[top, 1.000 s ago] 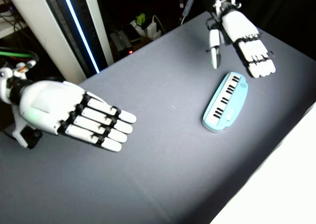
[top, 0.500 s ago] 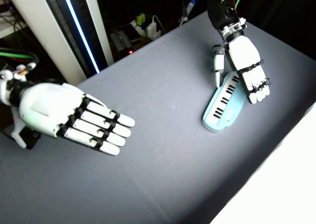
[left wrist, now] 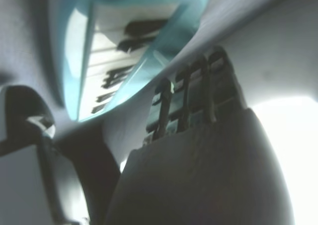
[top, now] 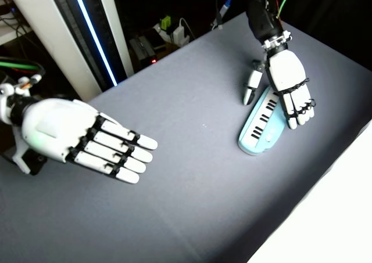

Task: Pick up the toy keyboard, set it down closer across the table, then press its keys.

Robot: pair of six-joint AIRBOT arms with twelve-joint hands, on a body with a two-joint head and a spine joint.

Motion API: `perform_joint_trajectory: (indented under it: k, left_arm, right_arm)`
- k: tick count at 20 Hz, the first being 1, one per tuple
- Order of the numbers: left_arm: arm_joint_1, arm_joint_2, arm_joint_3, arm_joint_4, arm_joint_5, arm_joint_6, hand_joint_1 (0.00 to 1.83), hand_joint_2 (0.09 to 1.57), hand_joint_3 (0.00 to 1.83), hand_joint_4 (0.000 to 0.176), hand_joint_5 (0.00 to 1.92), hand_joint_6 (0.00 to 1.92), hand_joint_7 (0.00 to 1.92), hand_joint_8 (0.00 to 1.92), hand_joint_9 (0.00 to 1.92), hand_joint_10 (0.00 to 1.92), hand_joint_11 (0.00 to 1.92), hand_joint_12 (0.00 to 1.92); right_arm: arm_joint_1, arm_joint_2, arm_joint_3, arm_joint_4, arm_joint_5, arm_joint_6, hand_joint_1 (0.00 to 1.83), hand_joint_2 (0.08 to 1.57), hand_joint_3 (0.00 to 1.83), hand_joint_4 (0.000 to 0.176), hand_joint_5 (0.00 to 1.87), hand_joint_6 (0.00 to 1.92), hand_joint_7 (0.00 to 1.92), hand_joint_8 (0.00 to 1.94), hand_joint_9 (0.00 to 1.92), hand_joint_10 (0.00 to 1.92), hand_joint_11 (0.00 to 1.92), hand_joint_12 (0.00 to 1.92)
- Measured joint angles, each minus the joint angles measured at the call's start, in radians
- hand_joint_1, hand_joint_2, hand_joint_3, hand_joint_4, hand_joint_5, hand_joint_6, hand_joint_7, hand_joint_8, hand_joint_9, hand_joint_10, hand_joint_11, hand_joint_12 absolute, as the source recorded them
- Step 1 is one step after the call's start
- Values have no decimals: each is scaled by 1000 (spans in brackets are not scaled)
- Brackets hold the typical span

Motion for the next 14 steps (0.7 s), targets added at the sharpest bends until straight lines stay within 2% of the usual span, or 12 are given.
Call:
perform_joint_trajectory:
  k: [1, 2, 4, 5, 6, 7, 8, 9, 10, 12, 13, 14]
  left_arm:
    - [0, -2, 1, 0, 5, 0, 844, 662, 0, 161, 63, 21, 43, 0, 71, 51, 0, 427]
    - [0, -5, 6, -5, 9, -3, 853, 665, 0, 173, 23, 6, 8, 0, 57, 44, 0, 585]
    - [0, -6, 7, -11, 11, -5, 855, 666, 0, 176, 13, 2, 0, 0, 52, 42, 0, 626]
    - [0, -6, 8, -11, 11, -5, 974, 759, 0, 126, 121, 11, 243, 32, 248, 729, 179, 1409]
    - [0, -6, 8, -14, 11, -6, 998, 776, 0, 117, 146, 5, 299, 26, 221, 1050, 189, 1669]
    - [-1, -6, 10, -14, 10, -9, 1002, 778, 0, 116, 151, 2, 312, 20, 195, 1155, 184, 1741]
    - [-6, -10, 16, -14, 9, -8, 1098, 874, 17, 41, 347, 20, 515, 204, 367, 1233, 369, 1779]
    - [-7, -10, 16, -21, 11, -13, 1142, 843, 0, 30, 510, 27, 617, 217, 551, 1001, 543, 1611]
    - [-9, -12, 19, -8, -8, -3, 1154, 832, 0, 28, 567, 1, 691, 118, 665, 791, 612, 1518]
    - [-9, -12, 21, -10, -11, -3, 1154, 832, 0, 28, 568, 0, 702, 94, 669, 784, 616, 1510]
    - [-9, -12, 21, -10, -12, -3, 1097, 932, 23, 4, 689, 470, 545, 1111, 636, 1506, 704, 1816]
    - [-9, -12, 21, -12, -11, -4, 1071, 956, 23, 0, 541, 989, 456, 1467, 587, 1743, 737, 1900]
  right_arm:
    - [0, 0, 0, -2, 0, 1, 399, 1388, 0, 0, 0, 0, 0, 0, 0, 0, 0, 0]
    - [0, 0, 0, 0, -1, 3, 395, 1387, 0, 0, 0, 0, 0, 0, 0, 0, 0, 0]
    - [0, 0, 0, 2, 0, 3, 392, 1387, 0, 0, 0, 0, 0, 0, 0, 0, 0, 0]
    - [0, 0, 0, 0, 0, 3, 392, 1383, 0, 0, 0, 0, 0, 0, 0, 0, 0, 0]
    - [0, 0, 0, -1, 0, 4, 392, 1382, 0, 0, 0, 0, 0, 0, 0, 0, 0, 0]
    - [0, 0, 0, 0, 0, 5, 393, 1382, 0, 0, 0, 0, 0, 0, 0, 0, 0, 0]
    - [0, 0, 0, 0, 0, 11, 394, 1384, 0, 0, 0, 0, 0, 0, 0, 0, 0, 0]
    - [0, 0, 0, -1, 0, 15, 418, 1379, 0, 0, 0, 0, 0, 0, 0, 0, 0, 0]
    - [-5, 0, 0, 0, 7, 21, 425, 1377, 0, 0, 0, 0, 0, 0, 0, 0, 0, 0]
    - [-7, 0, 0, 0, 6, 31, 425, 1377, 0, 0, 0, 0, 0, 0, 0, 0, 0, 0]
    - [-7, 0, 0, 0, 6, 35, 414, 1388, 1, 0, 0, 0, 0, 0, 0, 0, 0, 0]
    - [-7, 0, 0, 0, 9, 37, 411, 1390, 2, 0, 0, 0, 0, 0, 0, 0, 0, 0]
